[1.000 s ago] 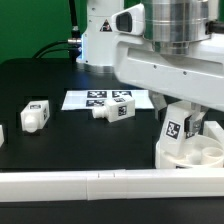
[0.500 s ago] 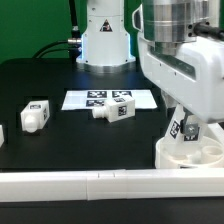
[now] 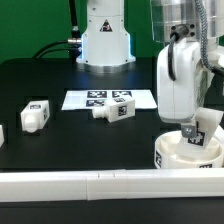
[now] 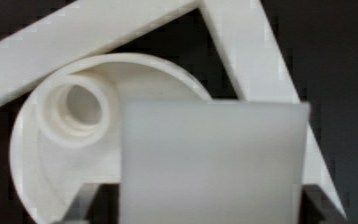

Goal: Assemble stool

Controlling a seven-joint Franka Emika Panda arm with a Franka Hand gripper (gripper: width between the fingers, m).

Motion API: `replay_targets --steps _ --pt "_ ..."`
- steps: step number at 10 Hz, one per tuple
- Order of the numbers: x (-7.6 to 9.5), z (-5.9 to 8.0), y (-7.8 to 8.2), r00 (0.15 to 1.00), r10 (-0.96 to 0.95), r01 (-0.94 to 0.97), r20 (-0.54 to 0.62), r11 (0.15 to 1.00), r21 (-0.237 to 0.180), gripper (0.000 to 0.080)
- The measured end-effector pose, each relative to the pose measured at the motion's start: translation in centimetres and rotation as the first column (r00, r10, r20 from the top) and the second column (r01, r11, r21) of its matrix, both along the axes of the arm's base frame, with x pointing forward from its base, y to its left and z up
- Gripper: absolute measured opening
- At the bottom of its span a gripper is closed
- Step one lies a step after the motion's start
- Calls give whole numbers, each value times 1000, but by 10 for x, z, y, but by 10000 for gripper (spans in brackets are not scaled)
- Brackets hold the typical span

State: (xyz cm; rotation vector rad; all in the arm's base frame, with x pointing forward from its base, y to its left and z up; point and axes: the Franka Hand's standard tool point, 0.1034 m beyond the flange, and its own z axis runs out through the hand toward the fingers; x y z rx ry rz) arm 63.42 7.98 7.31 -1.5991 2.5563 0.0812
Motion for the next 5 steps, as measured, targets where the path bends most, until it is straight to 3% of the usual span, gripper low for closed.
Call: replay_targets --steps 1,2,4,5 --pt "0 0 1 998 57 -57 5 998 -6 545" --pt "0 2 6 980 197 -196 19 980 -17 545" --pt "3 10 10 848 527 -524 58 850 -57 644" --pt "3 12 12 808 586 -583 61 810 -64 648"
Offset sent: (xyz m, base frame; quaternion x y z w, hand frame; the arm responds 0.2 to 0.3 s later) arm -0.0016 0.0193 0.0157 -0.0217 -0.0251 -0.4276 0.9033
